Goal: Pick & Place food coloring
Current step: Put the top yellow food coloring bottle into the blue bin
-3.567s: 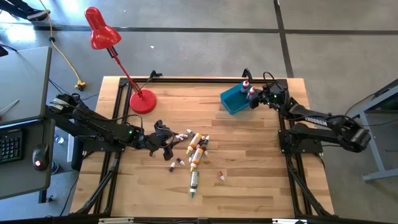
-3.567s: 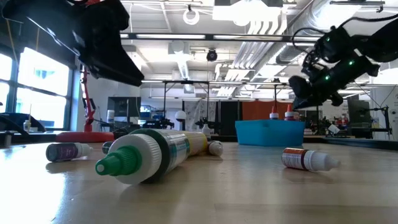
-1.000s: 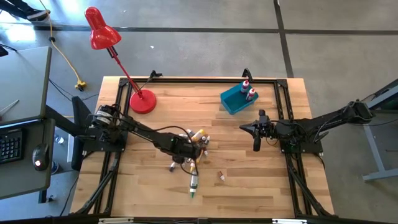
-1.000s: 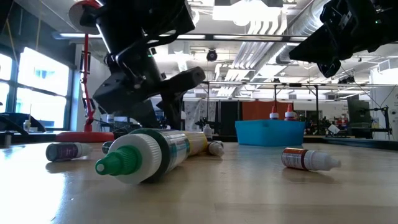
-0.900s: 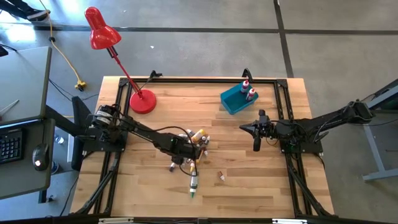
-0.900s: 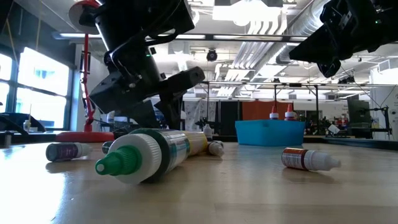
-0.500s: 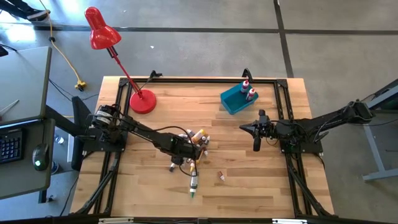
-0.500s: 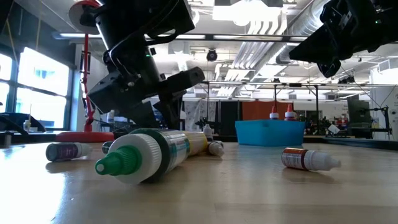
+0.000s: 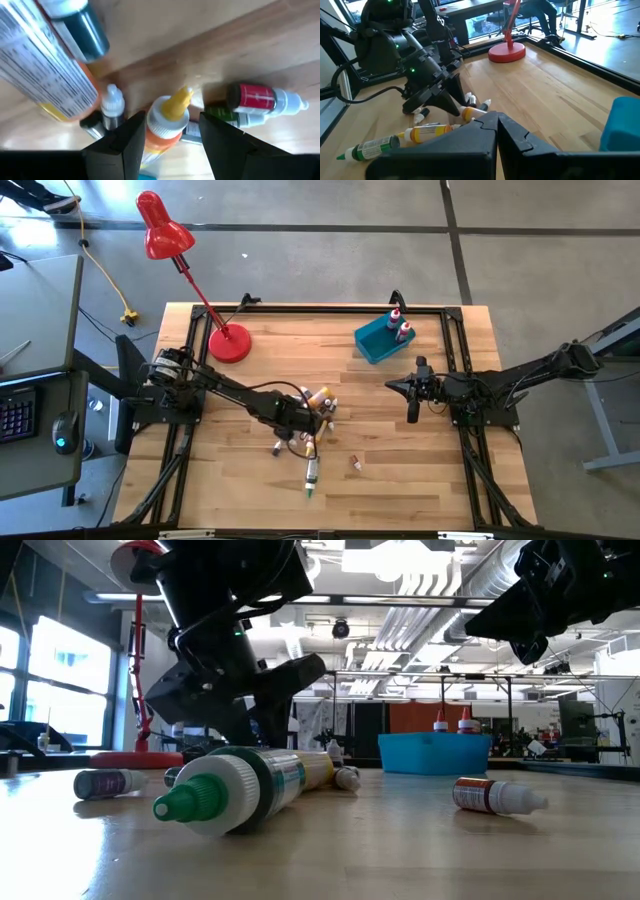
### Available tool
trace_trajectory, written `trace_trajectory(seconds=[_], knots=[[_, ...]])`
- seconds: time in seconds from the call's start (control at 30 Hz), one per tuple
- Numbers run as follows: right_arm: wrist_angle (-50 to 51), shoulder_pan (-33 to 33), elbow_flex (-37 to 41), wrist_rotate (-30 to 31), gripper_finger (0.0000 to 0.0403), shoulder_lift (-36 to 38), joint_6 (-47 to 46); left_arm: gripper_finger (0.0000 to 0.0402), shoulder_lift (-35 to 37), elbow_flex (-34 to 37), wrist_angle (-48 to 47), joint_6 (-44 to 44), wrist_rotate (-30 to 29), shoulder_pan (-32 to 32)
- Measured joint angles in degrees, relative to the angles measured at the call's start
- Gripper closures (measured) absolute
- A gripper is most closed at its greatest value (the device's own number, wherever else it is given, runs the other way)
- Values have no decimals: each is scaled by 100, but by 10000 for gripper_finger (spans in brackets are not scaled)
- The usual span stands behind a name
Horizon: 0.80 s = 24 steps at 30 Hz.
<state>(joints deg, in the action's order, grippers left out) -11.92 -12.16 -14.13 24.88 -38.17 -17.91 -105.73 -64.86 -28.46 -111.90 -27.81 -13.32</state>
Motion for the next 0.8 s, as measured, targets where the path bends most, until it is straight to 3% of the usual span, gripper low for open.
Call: trace_trajectory(seconds=[0.6,0.8], knots=[[0,2,0,0,403,0,0,223,-19,0,149,-1094,739,326],[-16,2,0,-1,403,-2,0,223,-243,-11,323,-1301,711,320]])
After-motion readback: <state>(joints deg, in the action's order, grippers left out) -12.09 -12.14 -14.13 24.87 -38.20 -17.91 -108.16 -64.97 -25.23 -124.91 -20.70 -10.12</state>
